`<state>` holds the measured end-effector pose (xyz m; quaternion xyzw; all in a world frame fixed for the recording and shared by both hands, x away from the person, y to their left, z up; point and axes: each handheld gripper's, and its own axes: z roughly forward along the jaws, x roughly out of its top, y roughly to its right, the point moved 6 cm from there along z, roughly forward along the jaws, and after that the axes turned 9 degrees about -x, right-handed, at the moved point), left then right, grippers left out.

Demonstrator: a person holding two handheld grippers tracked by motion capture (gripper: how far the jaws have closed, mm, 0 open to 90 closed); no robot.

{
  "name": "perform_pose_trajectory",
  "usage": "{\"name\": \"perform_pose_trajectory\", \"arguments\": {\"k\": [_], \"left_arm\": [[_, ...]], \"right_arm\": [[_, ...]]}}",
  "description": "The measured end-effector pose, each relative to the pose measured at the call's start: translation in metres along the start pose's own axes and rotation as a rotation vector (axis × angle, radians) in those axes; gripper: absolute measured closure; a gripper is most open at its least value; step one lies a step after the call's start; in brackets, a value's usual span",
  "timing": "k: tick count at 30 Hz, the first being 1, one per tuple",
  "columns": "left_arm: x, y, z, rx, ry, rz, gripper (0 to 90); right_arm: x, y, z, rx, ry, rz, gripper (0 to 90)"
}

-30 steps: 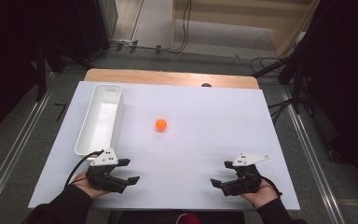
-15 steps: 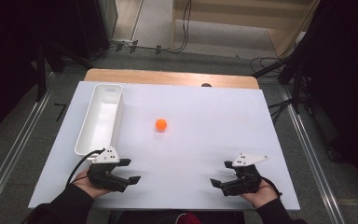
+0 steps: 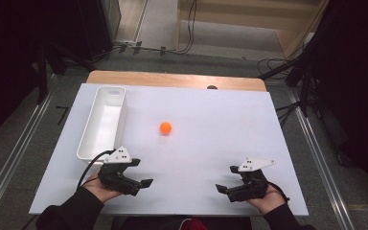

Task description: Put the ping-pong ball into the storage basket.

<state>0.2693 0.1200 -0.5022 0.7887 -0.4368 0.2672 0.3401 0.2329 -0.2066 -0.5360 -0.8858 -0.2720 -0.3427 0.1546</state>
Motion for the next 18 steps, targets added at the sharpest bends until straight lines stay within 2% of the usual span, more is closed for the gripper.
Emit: {"name": "perform_pose_trajectory", "arguments": {"k": [4, 5, 6, 7, 9, 11, 14, 16, 17, 18], "left_arm": [[0.004, 0.002, 0.003, 0.016, 0.007, 0.0, 13.4], [0.005, 0.002, 0.004, 0.018, 0.007, -0.006, 10.8], [0.006, 0.0, 0.005, 0.038, 0.006, -0.018, 10.8], [0.006, -0.001, 0.006, 0.061, -0.004, -0.032, 0.1], [0.006, -0.002, 0.008, 0.078, -0.013, -0.05, 0.0], [0.007, -0.002, 0.009, 0.081, -0.015, -0.047, 0.0], [0.012, 0.001, 0.011, 0.066, 0.015, -0.04, 0.0], [0.013, 0.001, 0.012, 0.063, 0.017, -0.036, 0.0], [0.014, 0.002, 0.013, 0.052, 0.016, -0.029, 0.0], [0.014, 0.002, 0.014, 0.063, 0.014, -0.016, 0.0]], "right_arm": [[0.0, 0.0, 0.0, 0.001, -0.006, 0.001, 9.8], [0.0, 0.0, 0.0, 0.0, -0.002, 0.0, 9.8], [0.0, 0.0, 0.0, 0.0, -0.002, 0.0, 9.8], [0.0, 0.0, 0.0, -0.001, -0.003, 0.0, 9.8], [-0.001, 0.0, 0.0, 0.0, -0.009, 0.005, 9.8], [-0.001, 0.0, 0.0, 0.0, -0.009, 0.005, 9.8], [-0.001, 0.0, 0.0, 0.001, -0.009, 0.005, 9.8], [-0.001, 0.0, 0.0, 0.001, -0.009, 0.005, 9.8], [-0.001, 0.0, 0.0, 0.0, -0.009, 0.004, 9.8], [-0.001, 0.0, 0.001, -0.01, -0.011, -0.005, 9.8]]}}
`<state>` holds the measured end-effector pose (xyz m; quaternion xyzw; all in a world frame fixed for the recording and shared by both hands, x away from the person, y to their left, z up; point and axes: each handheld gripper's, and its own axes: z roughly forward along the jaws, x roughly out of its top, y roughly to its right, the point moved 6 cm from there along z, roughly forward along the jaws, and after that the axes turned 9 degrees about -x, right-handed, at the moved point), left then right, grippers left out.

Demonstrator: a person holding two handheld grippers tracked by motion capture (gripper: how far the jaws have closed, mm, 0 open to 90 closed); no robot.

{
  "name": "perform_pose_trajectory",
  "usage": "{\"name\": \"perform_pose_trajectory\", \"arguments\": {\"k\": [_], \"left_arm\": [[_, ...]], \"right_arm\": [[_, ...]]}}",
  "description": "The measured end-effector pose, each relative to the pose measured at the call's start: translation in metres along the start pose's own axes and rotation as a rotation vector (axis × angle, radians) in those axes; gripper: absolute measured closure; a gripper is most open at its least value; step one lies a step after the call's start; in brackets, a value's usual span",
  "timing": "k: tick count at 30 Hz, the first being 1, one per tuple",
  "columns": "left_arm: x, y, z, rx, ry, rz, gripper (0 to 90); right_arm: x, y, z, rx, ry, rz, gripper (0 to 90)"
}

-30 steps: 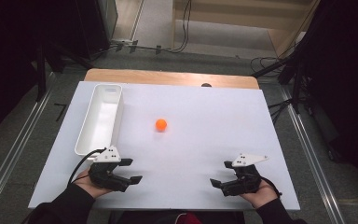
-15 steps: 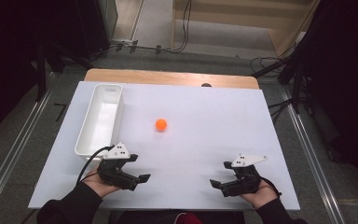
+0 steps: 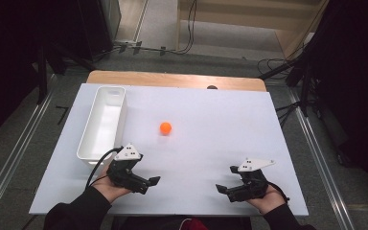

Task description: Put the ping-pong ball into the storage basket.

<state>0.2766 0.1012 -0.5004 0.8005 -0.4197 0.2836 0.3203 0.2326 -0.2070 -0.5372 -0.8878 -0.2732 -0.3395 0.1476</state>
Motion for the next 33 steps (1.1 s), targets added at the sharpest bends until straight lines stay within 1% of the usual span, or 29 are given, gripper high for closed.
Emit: {"name": "perform_pose_trajectory", "arguments": {"k": [1, 2, 5, 10, 14, 16, 21, 24, 26, 28, 32, 33], "left_arm": [[0.001, -0.001, 0.001, 0.025, -0.002, 0.01, 0.0], [0.002, -0.001, 0.002, 0.031, -0.002, 0.015, 0.0], [0.004, -0.001, 0.005, 0.036, -0.001, 0.013, 0.0], [0.007, 0.0, 0.011, 0.045, -0.018, 0.018, 0.0], [0.01, -0.001, 0.014, 0.048, -0.011, 0.004, 0.0], [0.012, -0.003, 0.014, 0.058, -0.012, 0.007, 0.0], [0.016, -0.005, 0.017, 0.065, -0.006, 0.001, 0.0], [0.017, -0.006, 0.018, 0.08, -0.009, 0.007, 0.0], [0.019, -0.008, 0.019, 0.091, -0.001, 0.013, 0.0], [0.021, -0.009, 0.019, 0.094, 0.007, 0.007, 0.0], [0.024, -0.011, 0.022, 0.096, 0.008, -0.005, 0.0], [0.024, -0.011, 0.022, 0.096, 0.007, -0.001, 0.0]], "right_arm": [[0.0, 0.0, 0.0, 0.0, 0.0, 0.0, 9.8], [0.0, 0.0, 0.0, -0.009, 0.0, -0.007, 9.8], [0.0, 0.0, 0.0, -0.006, 0.002, -0.005, 9.8], [0.001, 0.001, -0.001, -0.006, 0.008, 0.003, 9.8], [0.0, 0.001, -0.001, -0.004, 0.008, -0.002, 9.8], [0.0, 0.0, -0.001, 0.001, 0.006, 0.0, 9.8], [0.001, 0.0, -0.001, 0.005, 0.005, 0.003, 9.8], [0.001, 0.0, -0.001, 0.004, 0.007, -0.001, 9.8], [0.001, 0.0, -0.001, 0.007, 0.004, 0.004, 9.8], [0.001, 0.0, -0.001, 0.009, 0.004, 0.006, 9.8], [0.001, 0.001, 0.0, 0.006, 0.003, 0.004, 9.8], [0.001, 0.0, 0.0, 0.008, 0.004, 0.005, 9.8]]}}
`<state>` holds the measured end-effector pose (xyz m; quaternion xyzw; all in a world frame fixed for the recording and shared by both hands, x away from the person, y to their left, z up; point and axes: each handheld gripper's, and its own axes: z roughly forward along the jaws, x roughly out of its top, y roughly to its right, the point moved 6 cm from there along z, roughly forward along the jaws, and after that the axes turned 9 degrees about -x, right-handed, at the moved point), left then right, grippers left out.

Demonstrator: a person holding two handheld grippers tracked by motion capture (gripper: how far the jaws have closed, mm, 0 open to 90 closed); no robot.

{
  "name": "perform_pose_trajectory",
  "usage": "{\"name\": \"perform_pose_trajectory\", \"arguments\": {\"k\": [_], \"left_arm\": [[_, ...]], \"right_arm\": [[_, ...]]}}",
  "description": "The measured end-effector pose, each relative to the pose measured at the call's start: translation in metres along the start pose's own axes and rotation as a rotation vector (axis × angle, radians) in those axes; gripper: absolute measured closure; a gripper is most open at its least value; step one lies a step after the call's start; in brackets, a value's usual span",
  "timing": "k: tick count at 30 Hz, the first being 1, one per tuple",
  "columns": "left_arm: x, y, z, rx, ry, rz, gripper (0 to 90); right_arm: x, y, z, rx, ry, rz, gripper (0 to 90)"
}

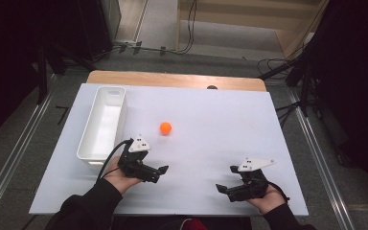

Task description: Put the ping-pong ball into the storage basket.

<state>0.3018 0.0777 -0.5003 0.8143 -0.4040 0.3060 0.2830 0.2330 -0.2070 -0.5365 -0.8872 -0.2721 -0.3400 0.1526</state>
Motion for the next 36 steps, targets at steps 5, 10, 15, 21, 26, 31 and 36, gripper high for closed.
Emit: {"name": "perform_pose_trajectory", "arguments": {"k": [5, 10, 15, 21, 26, 31, 36], "left_arm": [[0.003, -0.003, 0.003, 0.009, 0.002, -0.012, 0.0], [0.007, -0.006, 0.007, 0.018, 0.002, -0.019, 0.0], [0.013, -0.01, 0.01, 0.043, 0.014, -0.032, 0.0], [0.021, -0.012, 0.015, 0.067, 0.024, -0.029, 0.0], [0.025, -0.015, 0.019, 0.084, 0.028, -0.028, 0.0], [0.028, -0.017, 0.024, 0.086, 0.025, -0.035, 0.0], [0.03, -0.019, 0.026, 0.089, 0.02, -0.031, 0.0]], "right_arm": [[0.0, 0.0, 0.0, -0.003, 0.003, -0.003, 9.8], [0.0, 0.0, 0.0, -0.001, 0.0, 0.0, 9.8], [0.0, 0.001, -0.001, -0.006, 0.001, 0.002, 9.8], [0.0, 0.0, 0.0, -0.004, 0.003, -0.006, 9.8], [0.0, 0.0, -0.001, -0.005, 0.0, 0.002, 9.8], [-0.001, 0.0, -0.001, -0.001, -0.005, -0.003, 9.8], [-0.001, 0.0, -0.001, 0.0, -0.006, -0.003, 9.8]]}}
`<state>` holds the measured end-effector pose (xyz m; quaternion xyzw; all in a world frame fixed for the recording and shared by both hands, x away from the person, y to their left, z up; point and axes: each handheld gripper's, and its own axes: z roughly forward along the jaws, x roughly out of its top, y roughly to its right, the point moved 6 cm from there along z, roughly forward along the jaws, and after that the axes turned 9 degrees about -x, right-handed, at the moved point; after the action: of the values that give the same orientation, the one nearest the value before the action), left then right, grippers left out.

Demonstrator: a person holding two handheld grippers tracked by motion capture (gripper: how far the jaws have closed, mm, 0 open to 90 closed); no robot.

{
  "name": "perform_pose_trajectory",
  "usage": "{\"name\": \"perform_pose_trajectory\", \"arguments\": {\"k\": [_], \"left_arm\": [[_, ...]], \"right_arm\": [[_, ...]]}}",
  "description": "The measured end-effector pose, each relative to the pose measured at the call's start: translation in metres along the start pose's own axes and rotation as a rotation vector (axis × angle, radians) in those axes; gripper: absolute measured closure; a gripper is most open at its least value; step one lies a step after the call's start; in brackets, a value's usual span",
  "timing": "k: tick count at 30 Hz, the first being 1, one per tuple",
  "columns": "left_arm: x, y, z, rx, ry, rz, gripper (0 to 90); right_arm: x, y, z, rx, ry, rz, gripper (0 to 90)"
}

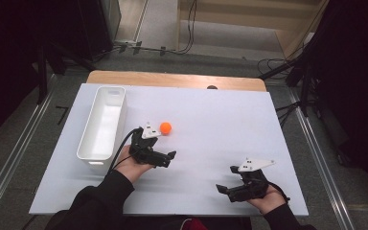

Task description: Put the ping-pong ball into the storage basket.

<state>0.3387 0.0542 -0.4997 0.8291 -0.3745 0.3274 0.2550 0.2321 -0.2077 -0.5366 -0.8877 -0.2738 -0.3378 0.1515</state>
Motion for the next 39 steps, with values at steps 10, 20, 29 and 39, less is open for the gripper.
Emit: {"name": "perform_pose_trajectory", "arguments": {"k": [10, 20, 29, 39], "left_arm": [[0.006, -0.005, 0.004, 0.012, 0.009, -0.007, 0.0], [0.014, -0.012, 0.007, 0.023, 0.02, -0.015, 0.0], [0.018, -0.014, 0.007, 0.015, 0.012, -0.023, 0.0], [0.028, -0.019, 0.011, 0.018, 0.017, -0.029, 0.0]], "right_arm": [[0.0, 0.0, 0.001, 0.0, -0.002, -0.002, 9.8], [0.0, 0.0, 0.001, 0.001, -0.002, 0.002, 9.8], [0.0, 0.0, 0.002, 0.004, -0.001, -0.003, 9.8], [0.0, 0.0, 0.001, 0.003, -0.003, -0.002, 9.8]]}}
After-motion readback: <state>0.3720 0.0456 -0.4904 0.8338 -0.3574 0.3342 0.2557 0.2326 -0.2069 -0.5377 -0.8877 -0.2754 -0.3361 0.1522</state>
